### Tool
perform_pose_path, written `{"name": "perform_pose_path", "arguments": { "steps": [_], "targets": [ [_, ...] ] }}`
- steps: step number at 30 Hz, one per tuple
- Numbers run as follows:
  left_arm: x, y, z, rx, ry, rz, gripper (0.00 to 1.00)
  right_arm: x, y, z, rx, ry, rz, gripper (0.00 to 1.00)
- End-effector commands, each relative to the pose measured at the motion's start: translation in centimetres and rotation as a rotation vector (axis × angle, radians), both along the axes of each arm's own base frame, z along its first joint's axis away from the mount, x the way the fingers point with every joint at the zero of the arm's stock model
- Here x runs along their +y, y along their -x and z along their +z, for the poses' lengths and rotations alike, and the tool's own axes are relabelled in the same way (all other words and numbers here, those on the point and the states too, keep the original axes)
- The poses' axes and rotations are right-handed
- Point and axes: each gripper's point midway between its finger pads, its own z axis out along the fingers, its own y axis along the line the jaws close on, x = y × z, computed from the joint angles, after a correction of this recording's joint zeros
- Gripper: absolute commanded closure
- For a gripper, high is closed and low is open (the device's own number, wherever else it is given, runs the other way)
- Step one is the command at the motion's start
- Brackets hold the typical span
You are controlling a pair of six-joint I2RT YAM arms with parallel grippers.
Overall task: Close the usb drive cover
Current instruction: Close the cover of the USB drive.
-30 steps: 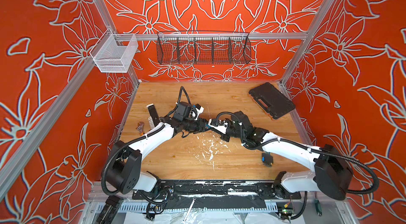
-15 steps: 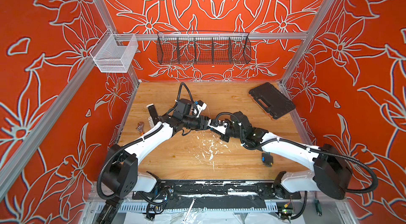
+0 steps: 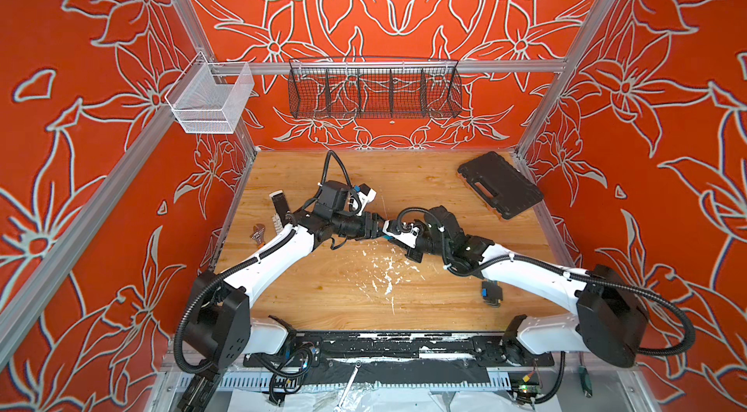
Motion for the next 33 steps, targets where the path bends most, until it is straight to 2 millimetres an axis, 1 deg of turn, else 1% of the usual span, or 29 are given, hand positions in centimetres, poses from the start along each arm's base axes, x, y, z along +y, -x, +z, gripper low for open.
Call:
{"name": "perform_pose_path", "arguments": {
  "steps": [1,4,8,13,18,22,28,33],
  "targets": [
    [0.3,0.6,0.2,0.005,-0.022,-0.036,0.39,-0.3,0.5,0.4,-0.009,-0.004,0.030,0.84],
    [0.8,0.7,-0.2,0.025,-0.050,-0.039,0.39,-0.6,0.6,0.2,-0.009,0.017,0.042,0.84],
    [1.5,0.5,0.3,0.022,-0.071,-0.034,0.40,-0.8,0.9,-0.1,-0.006,0.042,0.054,0.84],
    [1.7,0.5,0.2,0.041,-0.101,-0.055,0.48,-1.1,1.1,-0.2,-0.008,0.061,0.066,0.84],
    [1.4,1.0,-0.5,0.083,-0.098,-0.093,0.63,-1.1,1.2,0.0,-0.012,0.064,0.071,0.84],
    [1.5,1.3,-1.3,0.116,-0.111,-0.112,0.67,-1.1,1.3,0.2,-0.015,0.066,0.086,0.84],
    [1.2,1.1,-1.0,0.110,-0.090,-0.115,0.74,-1.0,1.4,0.1,-0.013,0.080,0.097,0.85],
    [1.1,1.1,-1.4,0.125,-0.092,-0.120,0.77,-1.0,1.5,0.4,-0.022,0.078,0.102,0.85]
  ]
}}
